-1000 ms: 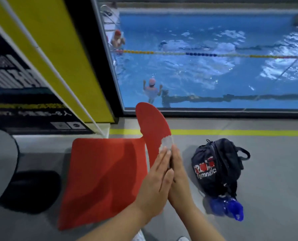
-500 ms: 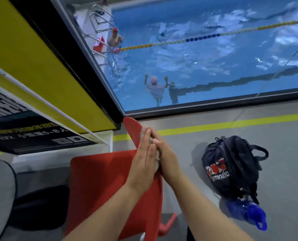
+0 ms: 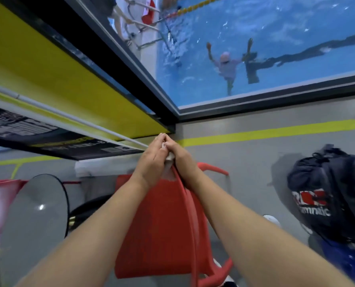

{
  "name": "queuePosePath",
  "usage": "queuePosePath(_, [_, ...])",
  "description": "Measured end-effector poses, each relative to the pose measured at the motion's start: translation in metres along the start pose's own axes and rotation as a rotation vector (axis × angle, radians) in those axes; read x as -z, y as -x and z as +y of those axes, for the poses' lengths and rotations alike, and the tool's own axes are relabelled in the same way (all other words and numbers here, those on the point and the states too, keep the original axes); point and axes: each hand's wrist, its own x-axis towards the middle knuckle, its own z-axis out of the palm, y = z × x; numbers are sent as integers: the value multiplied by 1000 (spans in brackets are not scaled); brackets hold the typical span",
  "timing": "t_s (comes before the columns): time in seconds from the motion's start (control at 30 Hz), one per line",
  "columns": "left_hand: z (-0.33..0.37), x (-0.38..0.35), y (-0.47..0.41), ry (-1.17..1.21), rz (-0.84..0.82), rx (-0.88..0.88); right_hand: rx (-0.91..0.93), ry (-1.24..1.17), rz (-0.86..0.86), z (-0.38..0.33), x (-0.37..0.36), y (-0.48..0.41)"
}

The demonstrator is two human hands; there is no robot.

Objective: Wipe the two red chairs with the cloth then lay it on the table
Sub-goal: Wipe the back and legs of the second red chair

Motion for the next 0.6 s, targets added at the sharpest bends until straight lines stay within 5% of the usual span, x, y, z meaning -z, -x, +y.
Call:
queuePosePath(0.2, [30, -5, 25, -374, -109, -106, 31, 23, 136, 20, 11, 50])
queuePosePath(0.4, [42, -10, 72, -902, -210, -440, 64, 11, 268, 39, 6, 106])
queuePosePath(0.6, [52, -18, 103, -1047, -328, -635, 115, -149, 322, 66, 5, 142])
